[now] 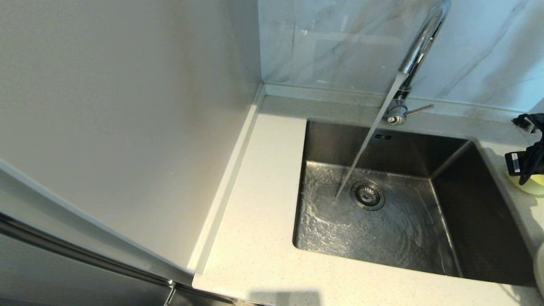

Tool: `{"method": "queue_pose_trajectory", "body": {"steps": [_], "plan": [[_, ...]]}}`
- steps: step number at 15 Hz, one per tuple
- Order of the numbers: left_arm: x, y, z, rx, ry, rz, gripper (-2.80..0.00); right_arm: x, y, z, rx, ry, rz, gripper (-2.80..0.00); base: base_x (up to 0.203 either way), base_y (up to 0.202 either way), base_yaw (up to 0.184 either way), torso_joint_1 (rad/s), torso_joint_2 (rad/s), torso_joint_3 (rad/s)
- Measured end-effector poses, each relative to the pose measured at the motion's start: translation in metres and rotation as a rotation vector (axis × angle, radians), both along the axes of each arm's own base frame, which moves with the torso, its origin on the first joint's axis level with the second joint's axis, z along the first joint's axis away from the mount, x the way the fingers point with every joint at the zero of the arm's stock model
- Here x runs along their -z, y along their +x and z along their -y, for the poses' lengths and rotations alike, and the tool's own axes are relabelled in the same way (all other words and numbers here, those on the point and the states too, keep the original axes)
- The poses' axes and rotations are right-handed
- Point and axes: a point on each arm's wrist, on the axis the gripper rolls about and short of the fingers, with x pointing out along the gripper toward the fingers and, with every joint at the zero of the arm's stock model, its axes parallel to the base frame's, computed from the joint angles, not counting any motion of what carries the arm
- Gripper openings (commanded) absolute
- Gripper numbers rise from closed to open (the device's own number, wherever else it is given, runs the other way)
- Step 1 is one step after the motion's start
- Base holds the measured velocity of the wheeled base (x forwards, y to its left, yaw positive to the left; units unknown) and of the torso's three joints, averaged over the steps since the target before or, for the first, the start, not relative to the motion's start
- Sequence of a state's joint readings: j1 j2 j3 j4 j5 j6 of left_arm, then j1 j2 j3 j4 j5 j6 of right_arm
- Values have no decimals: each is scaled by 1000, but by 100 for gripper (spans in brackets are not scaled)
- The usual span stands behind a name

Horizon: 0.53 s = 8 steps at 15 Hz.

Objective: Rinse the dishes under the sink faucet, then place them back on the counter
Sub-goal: Place the bowl on the table

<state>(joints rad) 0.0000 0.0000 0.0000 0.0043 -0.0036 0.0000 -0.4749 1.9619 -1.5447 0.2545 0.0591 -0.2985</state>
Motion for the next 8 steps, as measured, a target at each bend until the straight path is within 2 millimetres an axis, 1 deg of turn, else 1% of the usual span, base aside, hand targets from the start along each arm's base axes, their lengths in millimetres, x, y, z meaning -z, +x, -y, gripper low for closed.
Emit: {"method": "queue_pose_trajectory", "body": {"steps": [3,6,8], "plan": [[0,0,0,0,0,0,-280,0,0,2,21,22,22,0,0,0,0,0,0,0],[0,0,0,0,0,0,-280,-9,3,8,55,22,129,0,0,0,0,0,0,0],[0,0,0,0,0,0,-280,-17,-1,10,68,22,164,0,0,0,0,0,0,0]]}}
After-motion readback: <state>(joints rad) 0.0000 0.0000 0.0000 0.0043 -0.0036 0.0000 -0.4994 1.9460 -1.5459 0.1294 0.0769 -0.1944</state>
